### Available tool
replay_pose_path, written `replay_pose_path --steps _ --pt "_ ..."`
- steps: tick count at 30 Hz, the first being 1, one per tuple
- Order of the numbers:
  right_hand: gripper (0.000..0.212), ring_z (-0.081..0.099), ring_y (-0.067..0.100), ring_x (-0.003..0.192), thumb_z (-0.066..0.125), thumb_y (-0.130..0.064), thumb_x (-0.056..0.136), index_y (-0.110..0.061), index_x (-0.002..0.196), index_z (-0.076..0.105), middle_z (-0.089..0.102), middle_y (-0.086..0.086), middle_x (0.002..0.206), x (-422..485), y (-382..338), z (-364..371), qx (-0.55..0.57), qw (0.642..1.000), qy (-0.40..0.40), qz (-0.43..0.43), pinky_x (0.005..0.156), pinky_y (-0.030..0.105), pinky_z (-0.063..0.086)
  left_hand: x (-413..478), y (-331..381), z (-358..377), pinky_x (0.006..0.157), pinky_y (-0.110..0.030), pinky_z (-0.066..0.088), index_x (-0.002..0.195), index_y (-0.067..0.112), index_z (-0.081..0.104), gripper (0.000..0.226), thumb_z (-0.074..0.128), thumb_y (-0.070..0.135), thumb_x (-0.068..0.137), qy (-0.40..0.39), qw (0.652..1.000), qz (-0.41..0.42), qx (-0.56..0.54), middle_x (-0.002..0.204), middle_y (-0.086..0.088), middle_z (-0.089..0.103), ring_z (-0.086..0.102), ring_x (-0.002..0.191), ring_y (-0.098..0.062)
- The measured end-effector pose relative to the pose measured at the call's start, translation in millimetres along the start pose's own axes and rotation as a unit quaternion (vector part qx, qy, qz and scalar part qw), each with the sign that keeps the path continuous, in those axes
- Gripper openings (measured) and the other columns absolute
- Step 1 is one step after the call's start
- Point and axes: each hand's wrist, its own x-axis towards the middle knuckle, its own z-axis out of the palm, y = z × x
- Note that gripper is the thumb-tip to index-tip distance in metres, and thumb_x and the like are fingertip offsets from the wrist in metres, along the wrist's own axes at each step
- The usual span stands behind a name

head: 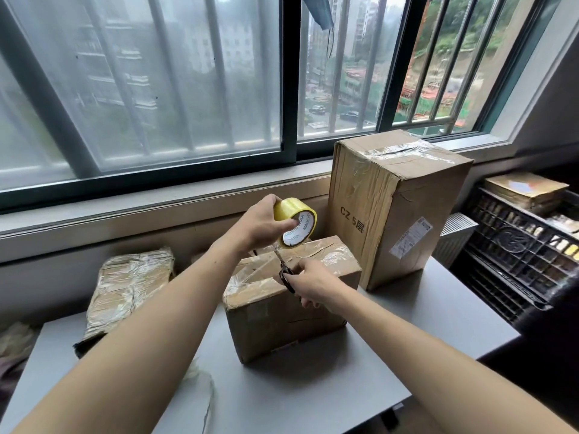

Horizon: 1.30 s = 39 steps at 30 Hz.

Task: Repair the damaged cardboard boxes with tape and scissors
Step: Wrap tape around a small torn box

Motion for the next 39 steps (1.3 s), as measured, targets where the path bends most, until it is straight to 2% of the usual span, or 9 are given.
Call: replay_pose_path --steps 6,11,18,20,23,27,31,35,39 --pt "0.034 0.053 0.016 0.041 0.067 -0.046 0.091 -0.013 0.093 0.061 0.062 0.01 0.065 -3 4 -3 0.017 1.0 0.0 -0.015 0.042 0.023 0.037 0 -2 4 0.056 -0.023 0.045 0.115 0.018 0.049 0.04 0.072 0.034 0.086 -0.008 1.0 0.0 -0.011 0.096 -0.002 0.062 0.056 0.071 -0.013" --pt "0.035 0.054 0.019 0.043 0.069 -0.043 0.09 -0.009 0.091 0.061 0.068 0.021 0.071 -10 8 -7 0.013 1.0 -0.012 -0.008 0.042 0.023 0.04 3 -5 13 0.056 -0.024 0.045 0.116 0.016 0.049 0.041 0.071 0.036 0.088 -0.012 1.0 -0.005 -0.021 0.097 -0.003 0.061 0.056 0.073 -0.013" --pt "0.024 0.064 0.022 0.046 0.069 -0.034 0.093 -0.011 0.092 0.061 0.072 0.02 0.071 -14 12 -6 0.006 1.0 -0.003 0.009 0.038 0.023 0.043 11 1 19 0.053 -0.015 0.046 0.116 0.014 0.047 0.044 0.069 0.04 0.089 0.022 0.993 -0.006 -0.118 0.104 -0.009 0.065 0.063 0.084 -0.017" --pt "0.023 0.068 0.023 0.054 0.067 -0.035 0.094 -0.014 0.094 0.059 0.072 0.015 0.071 -14 10 -10 -0.018 0.999 0.038 0.01 0.045 0.028 0.051 13 0 17 0.06 -0.021 0.045 0.116 0.015 0.046 0.044 0.069 0.041 0.089 0.037 0.992 -0.007 -0.117 0.101 -0.004 0.063 0.06 0.082 -0.014" --pt "0.038 0.067 0.028 0.089 0.063 -0.051 0.09 -0.017 0.103 0.053 0.069 0.006 0.098 -10 12 -22 -0.136 0.984 0.117 0.023 0.074 0.039 0.056 14 -5 17 0.057 -0.021 0.043 0.117 0.013 0.046 0.045 0.069 0.041 0.09 0.057 0.989 -0.019 -0.134 0.097 -0.001 0.059 0.056 0.076 -0.011" --pt "0.043 0.066 0.024 0.088 0.059 -0.054 0.087 -0.017 0.108 0.053 0.062 0.0 0.094 -6 20 -30 -0.087 0.989 0.108 0.058 0.073 0.04 0.058 12 -8 21 0.044 -0.009 0.041 0.118 0.011 0.045 0.047 0.071 0.038 0.089 0.067 0.983 -0.026 -0.168 0.098 -0.002 0.056 0.055 0.077 -0.009" --pt "0.025 0.067 0.025 0.084 0.059 -0.039 0.092 -0.017 0.103 0.062 0.068 0.004 0.091 -5 27 -33 0.01 0.989 0.145 0.023 0.074 0.048 0.06 14 -5 19 0.053 -0.008 0.046 0.12 0.012 0.045 0.054 0.078 0.035 0.083 0.105 0.968 -0.018 -0.226 0.102 0.0 0.058 0.058 0.082 -0.006" --pt "0.013 0.07 0.025 0.073 0.062 -0.02 0.095 -0.019 0.104 0.071 0.07 0.003 0.085 -1 31 -52 -0.022 0.974 0.221 -0.041 0.065 0.045 0.061 22 7 14 0.056 -0.013 0.051 0.122 0.01 0.045 0.056 0.077 0.035 0.084 0.115 0.956 -0.007 -0.271 0.107 -0.002 0.059 0.062 0.089 -0.01" --pt "0.014 0.07 0.022 0.057 0.06 -0.014 0.097 -0.011 0.101 0.073 0.07 0.01 0.075 11 26 -79 0.016 0.967 0.241 -0.075 0.052 0.038 0.061 37 16 13 0.084 -0.036 0.057 0.118 0.015 0.049 0.046 0.063 0.05 0.091 0.127 0.968 -0.003 -0.218 0.107 -0.001 0.062 0.064 0.095 -0.02"
